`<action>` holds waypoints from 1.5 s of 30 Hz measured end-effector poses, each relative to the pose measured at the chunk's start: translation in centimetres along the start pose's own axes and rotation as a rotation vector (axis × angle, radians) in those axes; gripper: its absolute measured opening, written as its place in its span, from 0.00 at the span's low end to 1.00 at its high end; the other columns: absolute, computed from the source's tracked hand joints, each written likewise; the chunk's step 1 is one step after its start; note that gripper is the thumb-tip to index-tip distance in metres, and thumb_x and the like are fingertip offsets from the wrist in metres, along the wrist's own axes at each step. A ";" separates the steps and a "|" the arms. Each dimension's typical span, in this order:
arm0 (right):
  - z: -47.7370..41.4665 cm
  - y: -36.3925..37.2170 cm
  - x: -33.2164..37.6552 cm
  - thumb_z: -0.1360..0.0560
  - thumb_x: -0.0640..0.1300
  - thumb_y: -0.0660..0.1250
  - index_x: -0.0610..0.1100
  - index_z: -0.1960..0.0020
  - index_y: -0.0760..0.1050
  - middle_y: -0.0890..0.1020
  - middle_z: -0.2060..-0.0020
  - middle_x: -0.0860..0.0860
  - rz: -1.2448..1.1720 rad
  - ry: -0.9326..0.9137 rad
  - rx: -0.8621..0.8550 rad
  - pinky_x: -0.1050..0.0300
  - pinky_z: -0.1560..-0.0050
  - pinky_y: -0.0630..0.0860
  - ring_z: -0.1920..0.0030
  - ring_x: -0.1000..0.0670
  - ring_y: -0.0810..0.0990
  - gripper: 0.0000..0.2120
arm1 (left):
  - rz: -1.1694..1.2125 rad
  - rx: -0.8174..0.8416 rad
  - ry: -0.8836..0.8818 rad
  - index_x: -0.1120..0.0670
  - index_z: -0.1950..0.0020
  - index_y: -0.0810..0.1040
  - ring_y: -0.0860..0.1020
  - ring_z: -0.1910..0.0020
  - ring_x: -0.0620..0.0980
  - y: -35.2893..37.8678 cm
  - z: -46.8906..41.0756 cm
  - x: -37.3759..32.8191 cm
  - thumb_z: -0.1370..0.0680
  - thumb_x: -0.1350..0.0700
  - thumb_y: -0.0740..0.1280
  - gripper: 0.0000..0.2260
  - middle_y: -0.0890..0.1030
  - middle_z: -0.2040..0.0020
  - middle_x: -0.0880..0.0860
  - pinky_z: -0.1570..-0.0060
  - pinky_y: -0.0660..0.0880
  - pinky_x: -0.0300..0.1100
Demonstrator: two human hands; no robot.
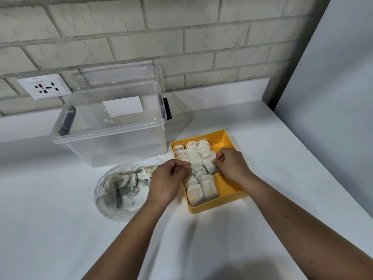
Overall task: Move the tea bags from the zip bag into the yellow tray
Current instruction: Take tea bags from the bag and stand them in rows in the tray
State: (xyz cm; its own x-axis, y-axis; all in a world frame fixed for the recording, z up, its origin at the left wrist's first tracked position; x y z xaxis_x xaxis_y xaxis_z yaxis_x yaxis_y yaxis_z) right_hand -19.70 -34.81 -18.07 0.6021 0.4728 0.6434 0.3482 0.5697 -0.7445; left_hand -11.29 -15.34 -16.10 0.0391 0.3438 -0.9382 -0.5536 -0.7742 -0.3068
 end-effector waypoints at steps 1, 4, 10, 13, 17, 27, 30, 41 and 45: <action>-0.1 0.0 0.1 0.25 0.47 0.71 0.49 0.59 0.73 0.83 0.60 0.47 0.002 -0.004 0.010 0.45 0.49 0.80 0.57 0.43 0.83 0.07 | 0.005 0.003 -0.003 0.48 0.55 0.84 0.84 0.58 0.44 0.0 -0.1 0.0 0.22 0.56 0.71 0.04 0.85 0.60 0.47 0.52 0.78 0.36; 0.4 0.0 0.5 0.26 0.50 0.71 0.46 0.49 0.75 0.82 0.55 0.48 0.051 -0.022 -0.003 0.48 0.47 0.78 0.52 0.44 0.82 0.10 | 0.055 0.029 -0.015 0.49 0.55 0.84 0.83 0.59 0.44 -0.1 -0.1 0.1 0.22 0.56 0.71 0.03 0.86 0.61 0.48 0.51 0.79 0.38; 3.7 -1.9 3.4 0.25 0.50 0.70 0.49 0.41 0.73 0.75 0.48 0.54 0.025 -0.220 -0.173 0.61 0.53 0.70 0.50 0.55 0.76 0.14 | 0.085 -0.028 0.069 0.51 0.52 0.84 0.82 0.59 0.44 -3.3 1.4 -1.0 0.22 0.56 0.71 0.03 0.86 0.59 0.47 0.56 0.78 0.33; 5.5 -1.6 5.5 0.25 0.50 0.71 0.51 0.44 0.75 0.76 0.51 0.57 -0.042 -0.284 -0.143 0.61 0.53 0.74 0.55 0.56 0.76 0.11 | -0.268 -0.261 0.257 0.46 0.53 0.84 0.78 0.51 0.43 -8.2 2.5 -1.1 0.23 0.55 0.72 0.04 0.82 0.52 0.42 0.52 0.73 0.34; 7.5 0.0 8.5 0.26 0.49 0.71 0.51 0.46 0.76 0.78 0.53 0.57 -0.117 -0.350 -0.105 0.60 0.54 0.76 0.58 0.56 0.77 0.10 | -0.823 -0.380 0.466 0.46 0.57 0.86 0.76 0.47 0.51 -12.6 2.9 0.2 0.30 0.60 0.77 0.08 0.81 0.47 0.46 0.52 0.71 0.45; 9.3 10.4 13.7 0.23 0.41 0.68 0.47 0.41 0.79 0.79 0.45 0.51 -0.071 -0.602 0.319 0.58 0.42 0.75 0.44 0.53 0.78 0.11 | -1.098 -0.099 0.439 0.50 0.43 0.83 0.85 0.55 0.50 -12.7 1.2 4.7 0.39 0.53 0.82 0.26 0.86 0.47 0.48 0.47 0.64 0.42; 8.9 11.9 13.9 0.20 0.45 0.62 0.47 0.33 0.73 0.75 0.36 0.51 0.173 -0.595 0.332 0.52 0.40 0.73 0.38 0.48 0.75 0.16 | -1.125 -0.121 0.434 0.52 0.38 0.81 0.84 0.50 0.51 -13.3 1.0 5.2 0.42 0.49 0.83 0.33 0.84 0.42 0.49 0.45 0.63 0.44; 8.4 11.5 13.6 0.18 0.52 0.57 0.49 0.31 0.72 0.75 0.34 0.50 0.371 -0.599 0.304 0.54 0.38 0.71 0.34 0.48 0.73 0.18 | -1.164 -0.121 0.372 0.44 0.31 0.74 0.72 0.36 0.53 -16.5 1.6 5.6 0.36 0.35 0.75 0.36 0.75 0.34 0.46 0.40 0.57 0.52; 9.3 11.8 13.1 0.20 0.58 0.60 0.58 0.34 0.75 0.78 0.37 0.56 0.281 -0.603 0.348 0.52 0.36 0.69 0.36 0.52 0.74 0.17 | -1.046 -0.304 0.422 0.40 0.38 0.80 0.71 0.54 0.56 -17.7 2.4 6.5 0.39 0.37 0.78 0.30 0.72 0.50 0.52 0.50 0.66 0.48</action>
State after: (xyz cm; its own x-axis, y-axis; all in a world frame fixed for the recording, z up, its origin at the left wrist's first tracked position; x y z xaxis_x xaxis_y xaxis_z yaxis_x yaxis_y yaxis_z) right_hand -14.39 -15.63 -16.78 0.1024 0.8612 0.4978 -0.0679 0.5053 -0.8603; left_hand -3.21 1.86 -16.43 0.6633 0.7297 -0.1662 0.1320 -0.3327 -0.9337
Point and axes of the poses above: each hand's wrist, its own z-axis away from the middle knuckle, its own y-axis out of the palm, x = y × z, the point moved 6 cm from there along -z, towards the middle knuckle
